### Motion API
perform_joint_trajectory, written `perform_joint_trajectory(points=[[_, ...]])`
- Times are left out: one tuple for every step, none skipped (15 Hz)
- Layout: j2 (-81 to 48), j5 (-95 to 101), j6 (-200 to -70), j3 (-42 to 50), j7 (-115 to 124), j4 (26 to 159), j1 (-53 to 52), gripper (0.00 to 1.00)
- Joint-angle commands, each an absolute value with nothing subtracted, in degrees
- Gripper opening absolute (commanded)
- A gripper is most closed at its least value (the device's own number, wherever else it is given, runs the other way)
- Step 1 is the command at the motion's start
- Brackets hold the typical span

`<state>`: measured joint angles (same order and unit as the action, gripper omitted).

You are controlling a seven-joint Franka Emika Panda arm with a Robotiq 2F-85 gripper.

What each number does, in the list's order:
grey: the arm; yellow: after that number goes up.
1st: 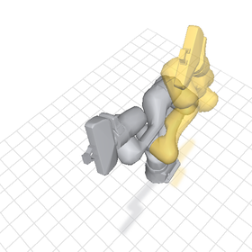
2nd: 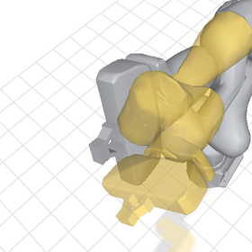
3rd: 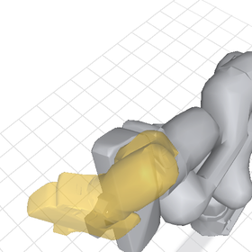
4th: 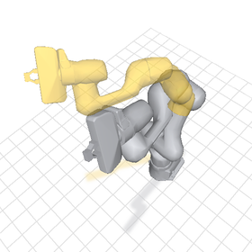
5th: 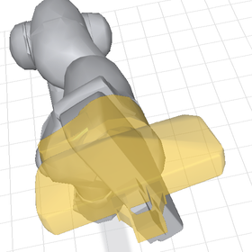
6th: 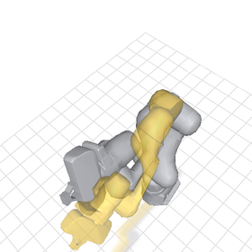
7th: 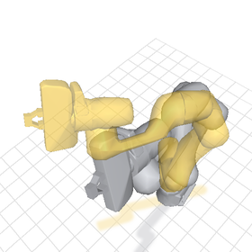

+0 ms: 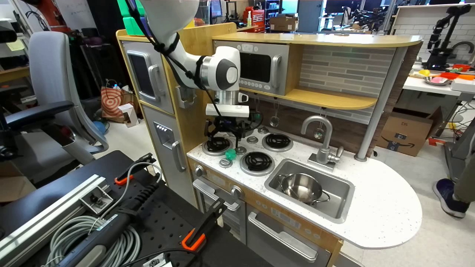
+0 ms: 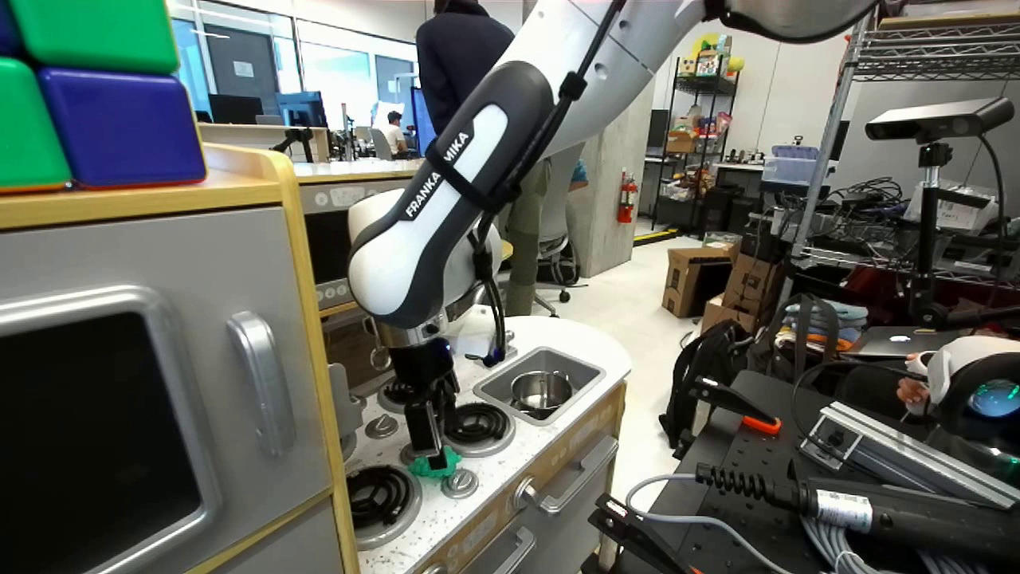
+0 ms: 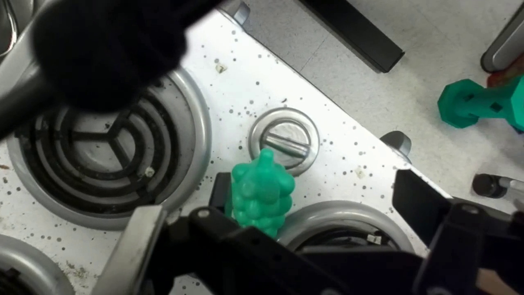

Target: Pick the object on the stove and put it in the pot in the sink

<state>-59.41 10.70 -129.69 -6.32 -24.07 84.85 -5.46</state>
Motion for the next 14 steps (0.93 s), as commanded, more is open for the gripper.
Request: perform_joint_trajectory(points=[[-63.89,8.52,-125.35,-6.91,-21.52,76.92,-5.07,1.0],[-64.79,8.36,-125.07,-6.53,-20.73,75.46,-5.22,1.0],[-65.53,8.62,-124.78,-6.08,-19.87,74.13,-5.52,1.0],[-66.5,8.96,-124.56,-5.66,-19.25,72.68,-5.75,1.0],[-67.35,9.21,-124.21,-5.33,-18.68,71.38,-5.98,1.0],[-67.8,9.6,-123.27,-4.98,-18.44,70.64,-6.28,1.0],[-65.04,9.69,-126.52,-5.74,-19.51,75.49,-5.52,1.0],[-65.67,9.69,-126.04,-5.61,-19.42,74.64,-5.51,1.0],[-66.18,9.67,-125.59,-5.55,-19.36,73.92,-5.52,1.0],[-65.67,9.97,-127.05,-5.38,-19.14,74.64,-5.64,1.0],[-65.69,10.17,-127.78,-5.21,-18.9,74.84,-5.76,1.0],[-65.9,10.18,-128.24,-5.21,-18.84,74.95,-5.75,1.0],[-66.04,10.18,-128.56,-5.29,-19.0,75.17,-5.76,1.0],[-66.18,10.21,-129.08,-5.33,-19.04,75.41,-5.82,1.0]])
